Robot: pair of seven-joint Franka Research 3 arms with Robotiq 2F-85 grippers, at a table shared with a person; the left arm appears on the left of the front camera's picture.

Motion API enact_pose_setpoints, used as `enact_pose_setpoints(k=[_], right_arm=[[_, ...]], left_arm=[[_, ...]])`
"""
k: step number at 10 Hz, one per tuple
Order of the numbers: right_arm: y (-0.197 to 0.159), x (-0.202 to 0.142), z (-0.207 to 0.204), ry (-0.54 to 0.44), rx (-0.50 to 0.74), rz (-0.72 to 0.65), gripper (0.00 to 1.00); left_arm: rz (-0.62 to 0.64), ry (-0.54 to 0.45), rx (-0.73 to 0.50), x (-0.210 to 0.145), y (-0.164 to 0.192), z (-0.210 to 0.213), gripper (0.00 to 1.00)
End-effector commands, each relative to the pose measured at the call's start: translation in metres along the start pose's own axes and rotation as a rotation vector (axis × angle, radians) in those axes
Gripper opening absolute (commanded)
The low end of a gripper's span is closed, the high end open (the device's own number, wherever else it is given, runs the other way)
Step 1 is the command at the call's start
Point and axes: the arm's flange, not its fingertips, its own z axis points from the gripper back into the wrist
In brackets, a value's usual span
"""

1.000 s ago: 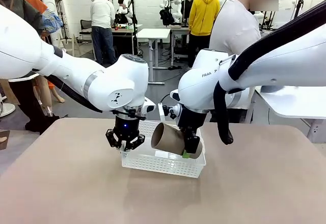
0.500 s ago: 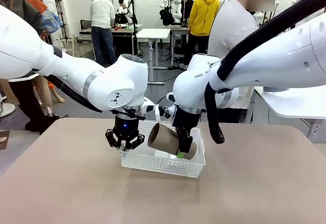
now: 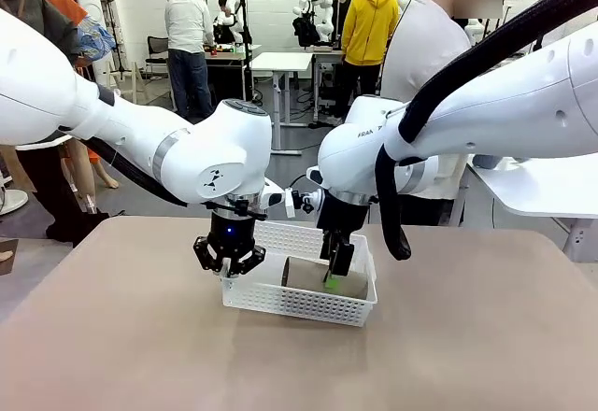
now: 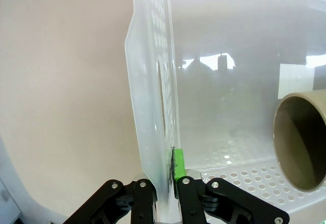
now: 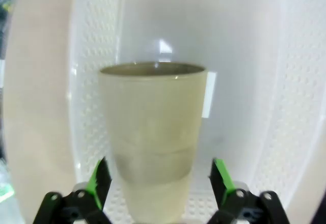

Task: Clean and organize the cups into the basket.
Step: Pick up the Organizing basket and move it to the center of the table, then pick up the Reusable plastic cup from the right side of the table and place it inside the Organizing basket.

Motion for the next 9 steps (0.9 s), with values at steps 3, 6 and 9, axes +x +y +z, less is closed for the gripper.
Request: enact_pose_setpoints(k=[3,6,9], right_arm=[[0.034,-0.052,0.090,-0.304,-0.028,-0.019,1.00],[0.081,-0.146,0.165,-0.557,-0.104,-0.014,1.00],[0.129,-0.258,0.201,-0.792,-0.189,-0.027,1.00]], left_arm=[[-0.003,-0.003,0.000,-0.001,-0.002,0.002,0.00],[-0.003,-0.003,0.000,-0.001,-0.002,0.002,0.00],[-0.003,-0.003,0.000,-0.001,-0.002,0.002,0.00]])
